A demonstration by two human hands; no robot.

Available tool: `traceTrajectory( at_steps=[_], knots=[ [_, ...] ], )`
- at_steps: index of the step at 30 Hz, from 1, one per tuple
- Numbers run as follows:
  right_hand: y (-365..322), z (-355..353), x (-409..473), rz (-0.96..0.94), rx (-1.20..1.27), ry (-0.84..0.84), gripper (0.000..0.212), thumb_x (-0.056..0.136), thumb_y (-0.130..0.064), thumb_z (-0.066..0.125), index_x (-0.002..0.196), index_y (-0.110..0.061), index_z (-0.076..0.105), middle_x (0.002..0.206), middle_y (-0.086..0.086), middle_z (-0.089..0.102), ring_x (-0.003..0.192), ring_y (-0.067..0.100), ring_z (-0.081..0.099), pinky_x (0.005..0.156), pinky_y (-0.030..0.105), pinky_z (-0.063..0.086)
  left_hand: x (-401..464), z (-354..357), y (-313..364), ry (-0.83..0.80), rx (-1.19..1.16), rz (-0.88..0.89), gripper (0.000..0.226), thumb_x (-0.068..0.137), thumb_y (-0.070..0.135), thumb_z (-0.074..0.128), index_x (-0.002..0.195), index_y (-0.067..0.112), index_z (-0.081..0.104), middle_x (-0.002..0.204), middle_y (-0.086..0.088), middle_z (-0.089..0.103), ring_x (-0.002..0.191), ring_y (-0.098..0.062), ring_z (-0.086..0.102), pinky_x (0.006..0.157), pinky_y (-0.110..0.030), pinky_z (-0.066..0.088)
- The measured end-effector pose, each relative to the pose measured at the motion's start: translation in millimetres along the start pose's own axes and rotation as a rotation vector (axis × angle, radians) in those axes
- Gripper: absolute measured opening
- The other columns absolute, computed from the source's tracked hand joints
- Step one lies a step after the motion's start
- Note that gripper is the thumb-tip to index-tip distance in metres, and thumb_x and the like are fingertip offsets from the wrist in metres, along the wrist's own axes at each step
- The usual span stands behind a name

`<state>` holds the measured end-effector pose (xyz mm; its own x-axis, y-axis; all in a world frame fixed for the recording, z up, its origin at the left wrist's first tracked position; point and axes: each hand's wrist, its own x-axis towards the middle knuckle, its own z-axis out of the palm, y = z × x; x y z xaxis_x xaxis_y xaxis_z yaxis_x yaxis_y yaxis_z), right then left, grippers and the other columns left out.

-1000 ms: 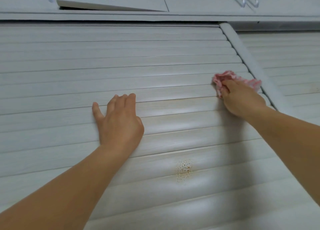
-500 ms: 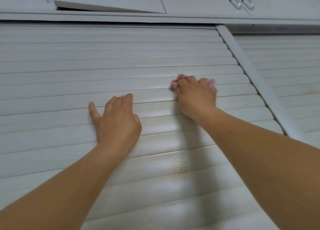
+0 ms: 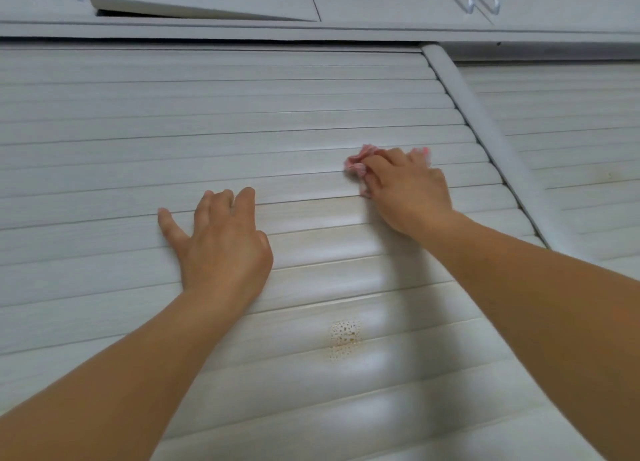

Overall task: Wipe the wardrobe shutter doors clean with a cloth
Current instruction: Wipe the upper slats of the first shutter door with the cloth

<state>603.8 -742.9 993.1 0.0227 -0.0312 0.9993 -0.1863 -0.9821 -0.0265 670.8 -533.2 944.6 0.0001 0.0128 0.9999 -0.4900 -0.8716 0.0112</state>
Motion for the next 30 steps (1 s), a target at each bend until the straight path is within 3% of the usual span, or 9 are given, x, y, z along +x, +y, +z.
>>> traceTrajectory(
  at_steps=[5,11,13,15,17,20,24,30],
  knots=[
    [67,-5,-6,0.188,0.004,0.003,0.04,0.102,-0.039,0.027,0.137,-0.025,0.041,0.144,0.007,0.038,0.129,0.035,0.036,0.099,0.05,0.033,-1,3,0,0.009,0.031,0.005,0.056,0.09,0.017,0.032,0.144,0.022,0.02,0.145,-0.004,0.029,0.14,-0.02,0.015,0.107,-0.061,-0.004],
    [81,11,-12,0.385,0.043,0.013,0.049,0.101,-0.044,0.022,0.142,-0.019,0.034,0.153,0.015,0.025,0.14,0.036,0.019,0.113,0.049,0.01,-3,4,2,-0.014,0.028,0.001,0.056,0.091,0.019,0.032,0.145,0.022,0.016,0.152,-0.003,0.02,0.143,-0.021,0.007,0.108,-0.061,-0.005],
    [71,15,-19,0.424,0.089,0.087,0.048,0.101,-0.039,0.027,0.14,-0.013,0.036,0.147,0.02,0.033,0.136,0.037,0.026,0.111,0.047,0.015,-5,1,1,-0.031,0.017,-0.004,0.057,0.092,0.02,0.031,0.146,0.023,0.015,0.154,-0.002,0.017,0.143,-0.02,0.006,0.109,-0.06,-0.006],
    [59,15,-29,0.444,0.159,0.21,0.044,0.1,-0.034,0.035,0.13,-0.004,0.044,0.132,0.024,0.048,0.124,0.039,0.04,0.102,0.046,0.029,-7,-3,-1,-0.048,0.002,0.0,0.057,0.092,0.019,0.032,0.146,0.023,0.014,0.153,-0.001,0.017,0.143,-0.018,0.007,0.109,-0.058,-0.006],
    [47,16,-38,0.428,0.13,0.264,0.039,0.1,-0.03,0.038,0.121,0.001,0.049,0.123,0.024,0.053,0.117,0.04,0.044,0.093,0.047,0.035,-9,-6,-5,-0.05,-0.022,0.014,0.057,0.091,0.018,0.033,0.145,0.023,0.016,0.15,0.0,0.024,0.141,-0.018,0.014,0.11,-0.056,-0.004],
    [17,15,-44,0.375,0.068,0.251,0.038,0.1,-0.033,0.036,0.12,-0.005,0.054,0.127,0.017,0.052,0.121,0.036,0.041,0.091,0.045,0.034,-11,-10,-14,-0.045,-0.039,0.031,0.057,0.09,0.017,0.035,0.144,0.024,0.018,0.141,0.002,0.033,0.133,-0.018,0.025,0.112,-0.053,0.001],
    [-46,15,-44,0.269,0.11,0.227,0.037,0.099,-0.04,0.034,0.126,-0.023,0.053,0.131,0.002,0.051,0.125,0.027,0.037,0.091,0.041,0.03,-14,-16,-24,-0.047,-0.07,0.051,0.058,0.09,0.016,0.035,0.145,0.024,0.018,0.137,0.003,0.038,0.131,-0.017,0.027,0.112,-0.049,0.002],
    [-138,27,-42,0.024,0.124,0.165,0.034,0.099,-0.041,0.032,0.123,-0.03,0.053,0.128,-0.007,0.049,0.119,0.021,0.036,0.084,0.038,0.024,-20,-21,-38,-0.051,-0.112,0.068,0.059,0.089,0.017,0.038,0.145,0.024,0.02,0.139,0.004,0.039,0.132,-0.015,0.028,0.113,-0.047,0.003]
  ],
)
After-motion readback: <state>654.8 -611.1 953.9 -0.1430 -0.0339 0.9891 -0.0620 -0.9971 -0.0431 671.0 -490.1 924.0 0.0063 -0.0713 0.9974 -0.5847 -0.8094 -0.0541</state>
